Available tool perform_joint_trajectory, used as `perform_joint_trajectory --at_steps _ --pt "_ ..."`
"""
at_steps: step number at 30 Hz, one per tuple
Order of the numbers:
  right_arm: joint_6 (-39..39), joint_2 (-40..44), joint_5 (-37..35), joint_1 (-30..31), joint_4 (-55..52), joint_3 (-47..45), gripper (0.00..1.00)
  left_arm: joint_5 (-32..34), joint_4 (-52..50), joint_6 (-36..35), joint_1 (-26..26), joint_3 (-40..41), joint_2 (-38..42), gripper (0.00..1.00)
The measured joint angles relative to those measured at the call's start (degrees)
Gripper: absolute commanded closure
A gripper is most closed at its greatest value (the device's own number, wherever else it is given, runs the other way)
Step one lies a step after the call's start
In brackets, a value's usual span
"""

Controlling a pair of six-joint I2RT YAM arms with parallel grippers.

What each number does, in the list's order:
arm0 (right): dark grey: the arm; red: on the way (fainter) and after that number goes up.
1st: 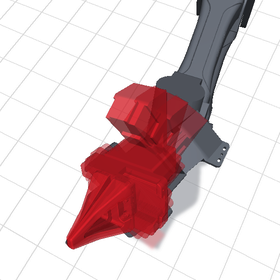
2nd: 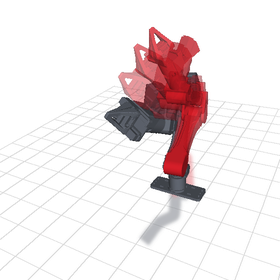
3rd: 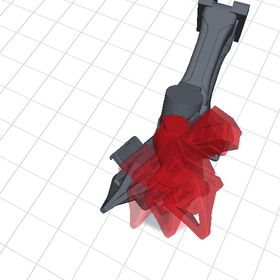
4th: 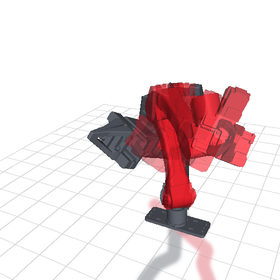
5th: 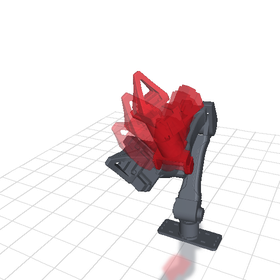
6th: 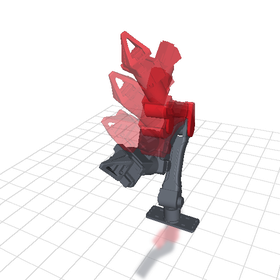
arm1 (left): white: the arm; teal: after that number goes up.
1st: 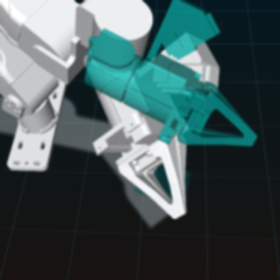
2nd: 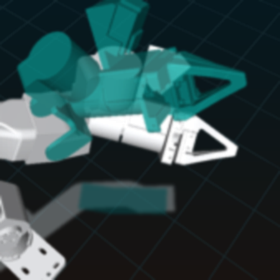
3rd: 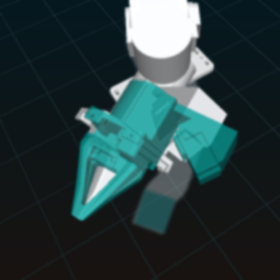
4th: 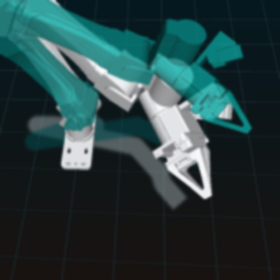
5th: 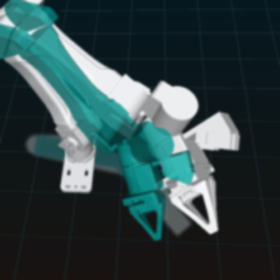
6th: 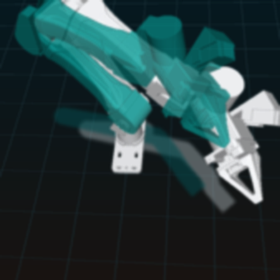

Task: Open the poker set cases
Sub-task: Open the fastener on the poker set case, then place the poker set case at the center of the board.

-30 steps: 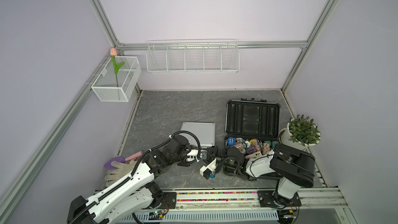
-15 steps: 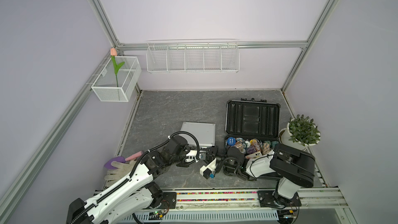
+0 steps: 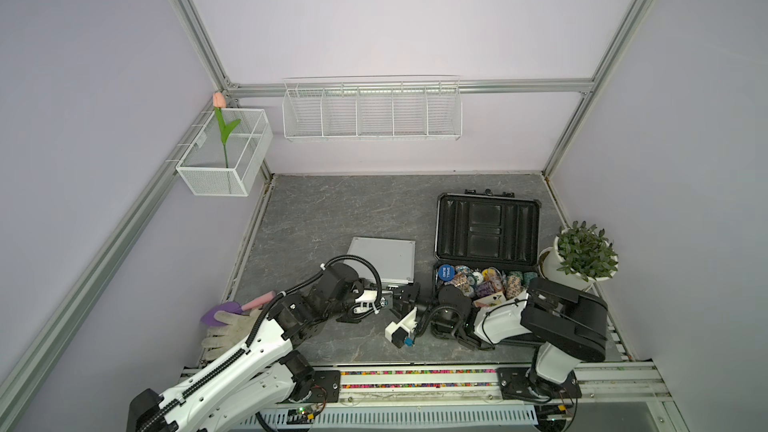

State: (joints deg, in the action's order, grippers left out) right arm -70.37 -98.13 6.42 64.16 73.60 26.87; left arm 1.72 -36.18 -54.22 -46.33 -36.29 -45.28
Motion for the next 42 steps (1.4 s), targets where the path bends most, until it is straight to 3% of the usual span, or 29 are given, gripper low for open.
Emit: perform_joint_trajectory --at_steps 16,34,40,42 --pt "0.11 -2.89 -5.70 3.98 3.93 -1.03 0.93 -1.75 -0.28 1.20 0.68 0.74 6.84 0.23" --pt "4.98 -11.69 -11.80 12.17 4.68 -2.47 0.93 0.46 5.05 1.70 0.96 1.60 11.26 0.17" --pt "7.72 -11.80 -15.04 13.42 4.66 -2.47 0.84 1.25 5.03 1.66 0.96 1.60 11.82 0.15" --pt "8.79 -12.17 -16.09 13.84 4.68 -2.47 0.74 1.29 5.05 1.68 0.96 1.60 12.15 0.15"
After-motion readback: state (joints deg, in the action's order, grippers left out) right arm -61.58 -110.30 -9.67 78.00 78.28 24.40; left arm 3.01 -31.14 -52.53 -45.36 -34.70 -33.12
